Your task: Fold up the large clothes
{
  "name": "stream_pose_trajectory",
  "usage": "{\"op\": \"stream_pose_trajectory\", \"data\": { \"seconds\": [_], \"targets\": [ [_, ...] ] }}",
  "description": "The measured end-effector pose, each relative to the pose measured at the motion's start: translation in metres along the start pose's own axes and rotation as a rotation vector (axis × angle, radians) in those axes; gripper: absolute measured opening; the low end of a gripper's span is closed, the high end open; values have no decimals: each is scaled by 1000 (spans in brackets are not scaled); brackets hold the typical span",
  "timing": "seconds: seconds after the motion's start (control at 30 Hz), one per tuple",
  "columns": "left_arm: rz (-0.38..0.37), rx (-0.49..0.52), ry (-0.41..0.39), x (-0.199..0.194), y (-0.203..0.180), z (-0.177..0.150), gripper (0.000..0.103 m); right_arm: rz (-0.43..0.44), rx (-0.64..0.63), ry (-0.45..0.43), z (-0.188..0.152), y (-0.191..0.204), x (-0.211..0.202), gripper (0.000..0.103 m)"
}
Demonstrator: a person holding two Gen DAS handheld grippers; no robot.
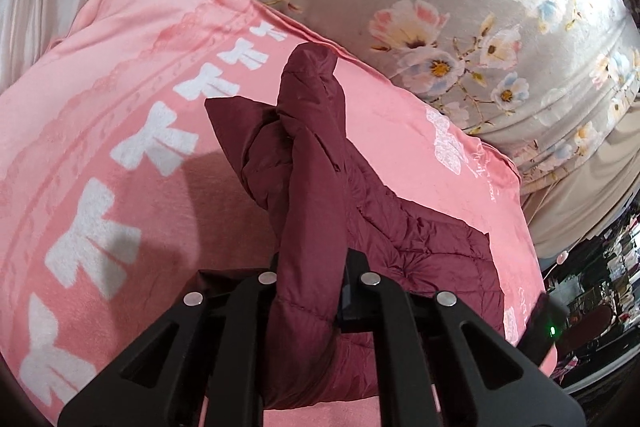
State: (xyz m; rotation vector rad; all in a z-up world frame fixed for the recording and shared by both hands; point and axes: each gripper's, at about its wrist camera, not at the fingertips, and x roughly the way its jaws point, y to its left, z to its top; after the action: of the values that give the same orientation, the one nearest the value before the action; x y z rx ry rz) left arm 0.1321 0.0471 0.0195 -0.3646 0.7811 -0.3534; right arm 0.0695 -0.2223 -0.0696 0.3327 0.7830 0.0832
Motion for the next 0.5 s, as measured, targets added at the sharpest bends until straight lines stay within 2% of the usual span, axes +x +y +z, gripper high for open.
{"op": "stream_pose_trajectory", "data": {
  "seconds": [0.17,0.27,0.5],
  "targets": [
    [5,33,-21,-8,-23,0,8,-13,-18,48,-31,-2,-9,13],
    [-7,51,-28,-12,-34,1,8,10,-6,69,-41,-4,-3,7],
    [-76,134,-36,-25,-82,-4,8,64,26,83,-49,-9,13,3]
  ]
}}
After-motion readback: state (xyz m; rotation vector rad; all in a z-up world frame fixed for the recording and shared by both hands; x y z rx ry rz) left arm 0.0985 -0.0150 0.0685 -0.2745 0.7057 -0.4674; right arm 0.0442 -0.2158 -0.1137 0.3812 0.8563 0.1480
